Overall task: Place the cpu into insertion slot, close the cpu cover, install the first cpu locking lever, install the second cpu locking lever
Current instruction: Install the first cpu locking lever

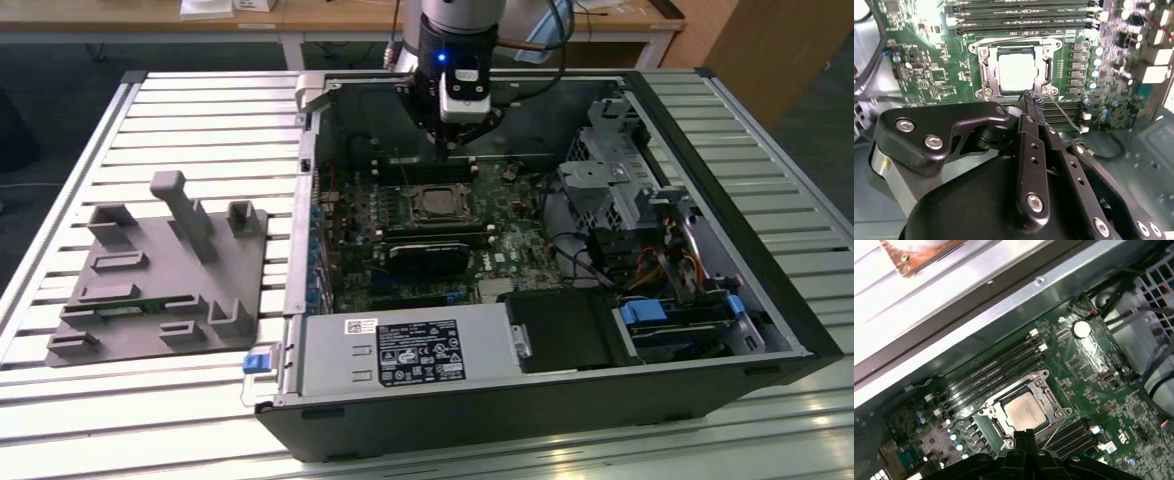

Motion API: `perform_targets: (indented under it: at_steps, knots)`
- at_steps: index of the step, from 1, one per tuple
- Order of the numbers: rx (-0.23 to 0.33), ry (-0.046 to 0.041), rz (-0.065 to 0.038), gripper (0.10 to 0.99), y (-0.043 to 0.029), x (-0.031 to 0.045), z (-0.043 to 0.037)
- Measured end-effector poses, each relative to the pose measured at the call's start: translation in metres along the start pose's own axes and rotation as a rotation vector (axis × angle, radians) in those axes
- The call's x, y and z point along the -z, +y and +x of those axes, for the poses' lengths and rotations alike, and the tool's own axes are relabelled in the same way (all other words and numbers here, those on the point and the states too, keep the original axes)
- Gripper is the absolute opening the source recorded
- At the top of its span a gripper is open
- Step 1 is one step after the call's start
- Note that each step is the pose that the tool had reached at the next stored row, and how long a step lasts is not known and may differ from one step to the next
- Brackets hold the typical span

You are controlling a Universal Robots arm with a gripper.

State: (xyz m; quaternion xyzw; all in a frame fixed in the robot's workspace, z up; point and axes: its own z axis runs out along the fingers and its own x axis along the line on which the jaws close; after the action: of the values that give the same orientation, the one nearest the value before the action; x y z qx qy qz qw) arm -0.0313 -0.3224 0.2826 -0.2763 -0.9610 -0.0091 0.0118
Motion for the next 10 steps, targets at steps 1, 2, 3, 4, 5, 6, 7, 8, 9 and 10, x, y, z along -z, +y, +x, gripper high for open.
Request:
perform_targets:
  at_steps: [1, 2, 3, 4, 5, 6, 7, 8, 9, 10]
  knots:
    - [0.018, 0.0002, 0.001, 0.106, 0.0000, -0.0002, 0.0000]
    - [0.036, 0.0004, 0.001, 0.106, 0.0000, -0.0005, 0.0000]
    - [0.054, 0.0006, 0.001, 0.106, 0.0000, -0.0007, 0.0000]
    - [0.072, 0.0008, 0.002, 0.106, 0.0000, -0.0010, 0.0000]
    - [0.090, 0.0010, 0.003, 0.106, 0.0000, -0.0012, 0.0000]
    - [0.108, 0.0011, 0.003, 0.106, 0.0000, -0.0015, 0.0000]
    - [0.126, 0.0014, 0.004, 0.106, 0.0000, -0.0017, 0.0000]
    - [0.146, 0.0016, 0.004, 0.106, 0.0000, -0.0020, -0.0001]
    - [0.163, 0.0018, 0.005, 0.106, 0.0000, -0.0023, -0.0001]
    - [0.182, 0.0019, 0.005, 0.106, 0.0000, -0.0025, -0.0001]
